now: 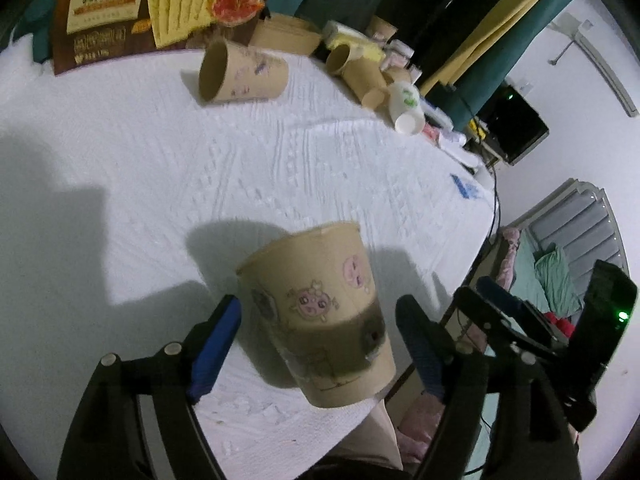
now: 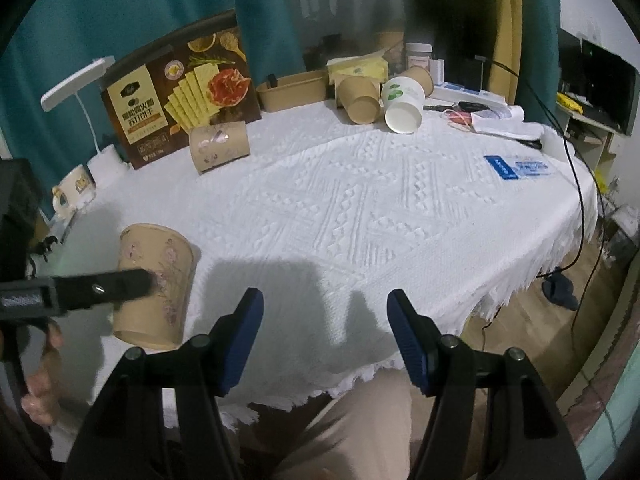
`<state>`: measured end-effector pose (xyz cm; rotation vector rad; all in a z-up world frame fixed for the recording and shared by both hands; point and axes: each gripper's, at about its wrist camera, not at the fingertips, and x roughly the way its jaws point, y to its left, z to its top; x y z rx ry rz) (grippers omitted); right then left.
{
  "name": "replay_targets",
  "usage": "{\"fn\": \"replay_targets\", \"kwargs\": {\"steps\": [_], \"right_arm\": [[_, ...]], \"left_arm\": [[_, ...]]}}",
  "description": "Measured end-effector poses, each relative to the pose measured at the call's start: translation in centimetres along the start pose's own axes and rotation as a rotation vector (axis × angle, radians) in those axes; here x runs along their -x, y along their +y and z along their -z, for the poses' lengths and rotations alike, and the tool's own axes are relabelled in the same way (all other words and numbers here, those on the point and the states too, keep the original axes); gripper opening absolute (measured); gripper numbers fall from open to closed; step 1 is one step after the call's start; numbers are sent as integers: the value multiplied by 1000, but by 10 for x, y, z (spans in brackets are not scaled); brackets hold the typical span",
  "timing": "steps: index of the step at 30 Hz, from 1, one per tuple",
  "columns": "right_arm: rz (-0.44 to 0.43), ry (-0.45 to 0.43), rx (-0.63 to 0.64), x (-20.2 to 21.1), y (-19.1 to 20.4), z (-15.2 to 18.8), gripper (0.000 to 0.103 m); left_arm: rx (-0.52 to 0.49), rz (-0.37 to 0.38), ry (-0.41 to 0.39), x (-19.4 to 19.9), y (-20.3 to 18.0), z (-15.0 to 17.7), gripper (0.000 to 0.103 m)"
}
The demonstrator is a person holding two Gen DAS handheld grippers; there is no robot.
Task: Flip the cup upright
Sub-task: 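Carry the cup over the open tablecloth and turn it upright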
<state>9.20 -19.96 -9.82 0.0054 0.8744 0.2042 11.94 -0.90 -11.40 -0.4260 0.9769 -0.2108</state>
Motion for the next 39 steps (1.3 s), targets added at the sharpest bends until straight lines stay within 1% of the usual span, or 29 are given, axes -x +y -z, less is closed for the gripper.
{"fn": "replay_targets", "kwargs": {"steps": [2,3,8,10,12,14,20,22,26,29,32,34,39], "right_arm": [[7,2,20,0,2,-5,62],[10,3,34,0,5,-8,62],[28,-1,173,3,34,-27,62],[0,-5,230,1,54,-34,62],[-64,-1,250,-2,69,-39,62],[-153,28,246,-9,83,-44,62],[-269,153,192,-44,108,-52,62],[-278,190,183,-54,113,-54,62],[-333,267,180,-66,121,-56,62],[-369,333,169,-78,124,-58,62],[-400,380,155,-86,122,-60,64],[-411,398,148,-90,123,-62,65],[-434,443,176,-99,129,-62,65]], "left_arm": [[-35,-10,-39,11,-2,-1,80],[-66,-23,-73,20,-3,-2,80],[-129,-40,-169,53,3,-2,80],[-128,-45,-202,65,12,0,80],[-118,-51,-221,72,21,2,80],[-102,-44,-223,78,33,5,80],[-55,-54,-240,94,66,14,80],[-37,-54,-242,97,78,18,80],[-11,-71,-248,102,95,22,80],[-5,-87,-234,99,102,24,80],[-8,-99,-216,94,105,24,80],[-9,-100,-208,92,106,25,80],[2,-98,-194,87,107,26,80]]}}
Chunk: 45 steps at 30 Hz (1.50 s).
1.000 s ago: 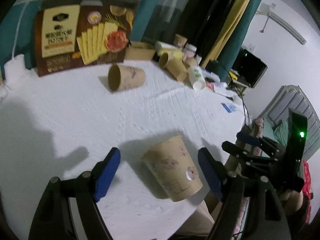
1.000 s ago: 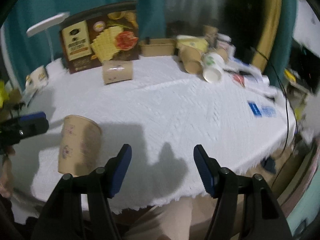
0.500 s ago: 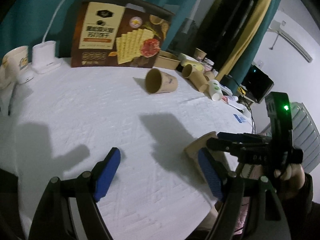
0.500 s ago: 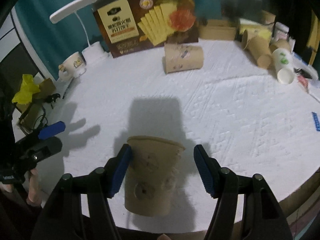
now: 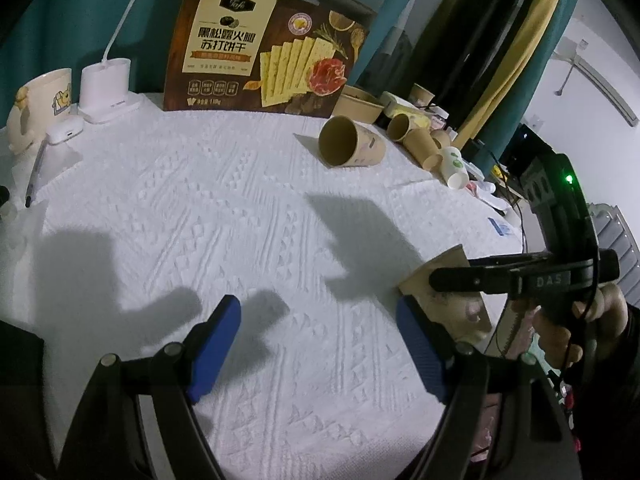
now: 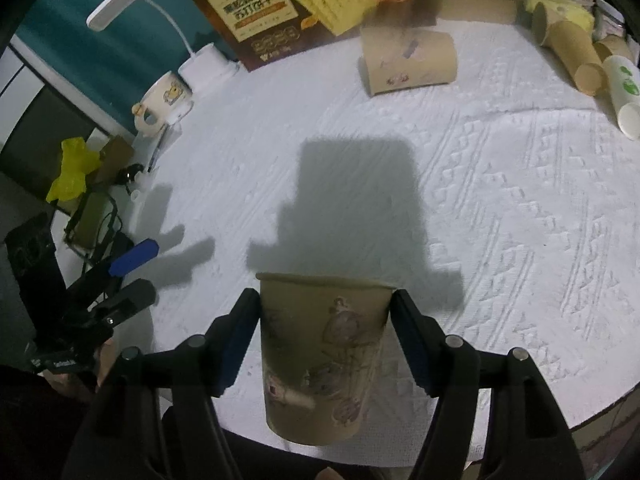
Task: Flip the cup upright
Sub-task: 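Carry the cup over the open tablecloth and turn it upright, then set the cup upright on the tablecloth and open the right gripper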
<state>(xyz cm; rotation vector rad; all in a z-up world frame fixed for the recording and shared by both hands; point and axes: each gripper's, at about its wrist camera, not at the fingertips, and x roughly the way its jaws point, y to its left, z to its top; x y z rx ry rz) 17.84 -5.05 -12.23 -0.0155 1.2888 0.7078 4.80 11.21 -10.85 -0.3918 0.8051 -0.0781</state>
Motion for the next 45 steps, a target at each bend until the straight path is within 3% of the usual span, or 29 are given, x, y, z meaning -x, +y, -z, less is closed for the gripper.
{"fn": "replay_targets", "kwargs": {"steps": [10,15,19,30,39,45], "right_arm": [[-21,20,37,-10,7,-7,65],[59,-165,76,15,12,-15,65],[238,-408,186,22,20,-11,65],[332,-624,149,20,10,38,65],[360,-612,170,22,14,59,65],[388,-554,121,23,19,72,65]], "left_arm": [[-4,7,12,-2,-3,0,80],[-4,2,15,-2,-5,0,80],[-5,-8,18,-2,-8,0,80],[-14,-27,45,-7,-12,3,80],[-59,-14,67,-14,-28,7,80],[-65,-37,66,-14,-29,8,80]]}}
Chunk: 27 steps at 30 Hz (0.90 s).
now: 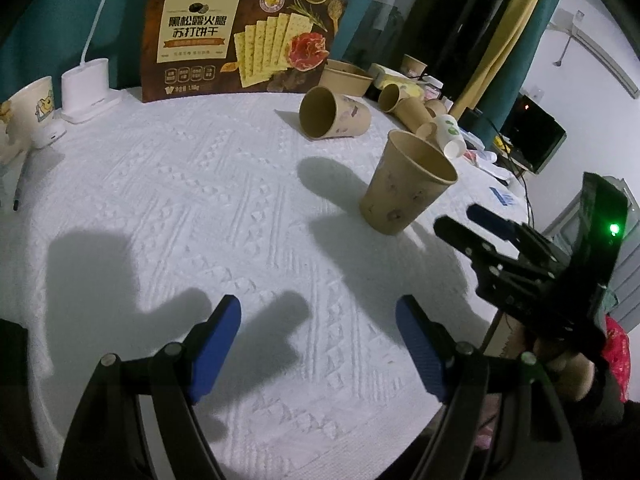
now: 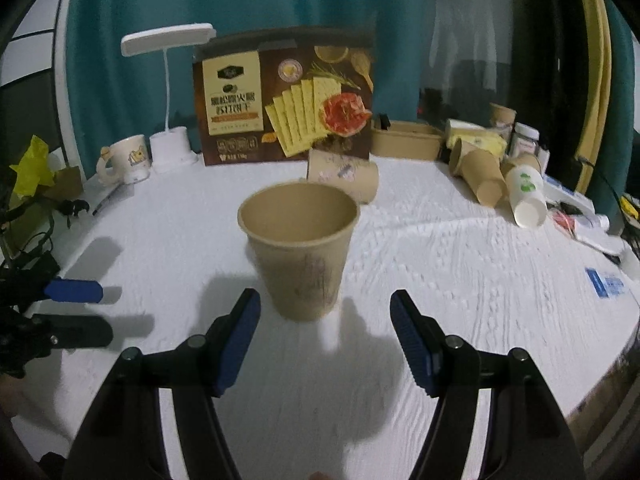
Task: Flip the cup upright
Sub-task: 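Set the cup upright on the tablecloth and open the right gripper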
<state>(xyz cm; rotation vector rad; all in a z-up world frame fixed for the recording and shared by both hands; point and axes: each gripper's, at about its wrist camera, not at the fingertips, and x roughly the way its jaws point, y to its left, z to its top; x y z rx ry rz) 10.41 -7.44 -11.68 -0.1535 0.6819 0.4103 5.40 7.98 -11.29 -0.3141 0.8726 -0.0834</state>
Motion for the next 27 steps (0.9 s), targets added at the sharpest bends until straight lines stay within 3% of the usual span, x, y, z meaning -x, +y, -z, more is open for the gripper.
{"fn": "replay_targets", "kwargs": {"steps": [8,21,27], "right_arm": [[54,15,-56,45,-1,14,65],[85,-56,-112,133,-14,26,65],[120,-123,-124,172,-24,25,65]], "left_arm": [[-73,-24,-41,13,-20,5,80],[-174,-42,-187,56,-71,18,80],[-175,-17,-312,86,-80,20,80]]}}
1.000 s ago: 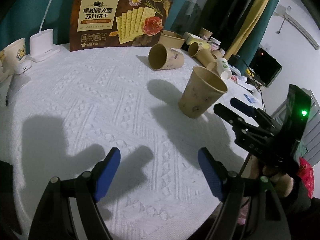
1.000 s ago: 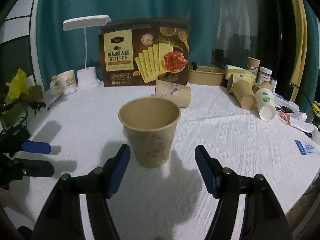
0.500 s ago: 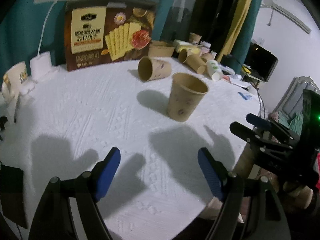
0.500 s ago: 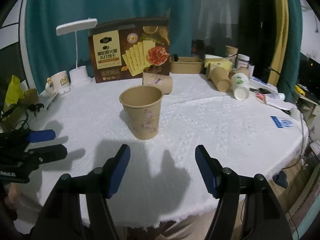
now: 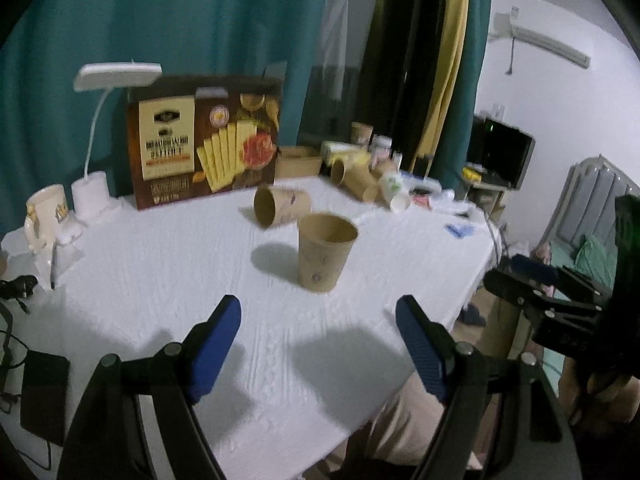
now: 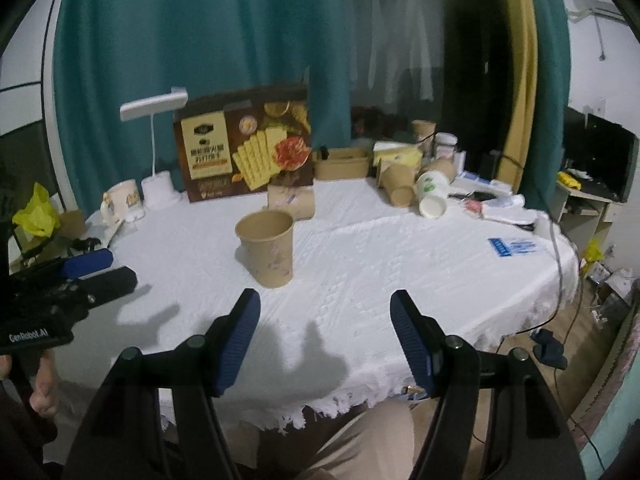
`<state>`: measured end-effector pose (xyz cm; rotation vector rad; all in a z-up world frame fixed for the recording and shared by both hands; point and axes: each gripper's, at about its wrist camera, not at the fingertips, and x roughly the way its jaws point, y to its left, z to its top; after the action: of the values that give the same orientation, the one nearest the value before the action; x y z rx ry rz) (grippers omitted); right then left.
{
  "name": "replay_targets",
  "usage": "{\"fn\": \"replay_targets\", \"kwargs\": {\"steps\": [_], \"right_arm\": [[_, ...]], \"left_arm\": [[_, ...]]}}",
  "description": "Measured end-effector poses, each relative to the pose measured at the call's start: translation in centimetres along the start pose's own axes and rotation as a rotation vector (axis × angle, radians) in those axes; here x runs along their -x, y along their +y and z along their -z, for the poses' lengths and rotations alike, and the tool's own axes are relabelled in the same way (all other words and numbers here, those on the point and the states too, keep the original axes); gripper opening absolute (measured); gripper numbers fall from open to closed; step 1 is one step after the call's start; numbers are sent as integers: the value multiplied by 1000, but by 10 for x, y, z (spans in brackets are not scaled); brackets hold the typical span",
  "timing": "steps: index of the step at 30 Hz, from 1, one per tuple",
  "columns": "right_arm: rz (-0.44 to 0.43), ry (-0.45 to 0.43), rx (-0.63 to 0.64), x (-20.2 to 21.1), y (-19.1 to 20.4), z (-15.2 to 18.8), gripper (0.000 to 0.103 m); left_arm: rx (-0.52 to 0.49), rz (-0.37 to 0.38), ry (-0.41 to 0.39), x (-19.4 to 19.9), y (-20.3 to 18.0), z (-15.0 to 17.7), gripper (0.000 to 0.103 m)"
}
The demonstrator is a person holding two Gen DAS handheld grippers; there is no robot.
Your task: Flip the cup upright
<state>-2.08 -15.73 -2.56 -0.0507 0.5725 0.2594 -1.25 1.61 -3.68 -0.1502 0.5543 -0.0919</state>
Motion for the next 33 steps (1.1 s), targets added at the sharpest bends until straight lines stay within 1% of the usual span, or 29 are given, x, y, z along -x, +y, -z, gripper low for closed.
{"fn": "replay_targets", "kwargs": {"steps": [6,8,9,10,15,18,22,25,28,33], "right_arm": [[35,-77,-7,28,-13,-16,65],[42,-106,-7,38,-16,-22,65],[46,-121,-5,42,-17,-26,65],[50,-138,-2,48,-18,-29,65],[68,-194,9,66,-22,-42,65],[73,-225,10,76,-22,-50,69],[74,-261,15,85,-20,-59,75],[68,-273,10,88,-19,-65,78],[34,-275,-10,91,-18,-71,81],[32,-283,-5,86,-13,-80,82]], "left_arm": [[-6,6,-109,26,-9,-17,80],[-15,-1,-130,32,-13,-22,82],[-26,-6,-138,34,-16,-25,86],[-44,-16,-147,37,-20,-28,87],[-97,-54,-229,54,-31,-40,88],[-98,-71,-281,64,-31,-49,94],[-76,-96,-334,70,-26,-56,98],[-68,-122,-361,71,-21,-61,100],[-54,-148,-361,67,-15,-64,101],[-25,-135,-350,61,-4,-68,102]]}}
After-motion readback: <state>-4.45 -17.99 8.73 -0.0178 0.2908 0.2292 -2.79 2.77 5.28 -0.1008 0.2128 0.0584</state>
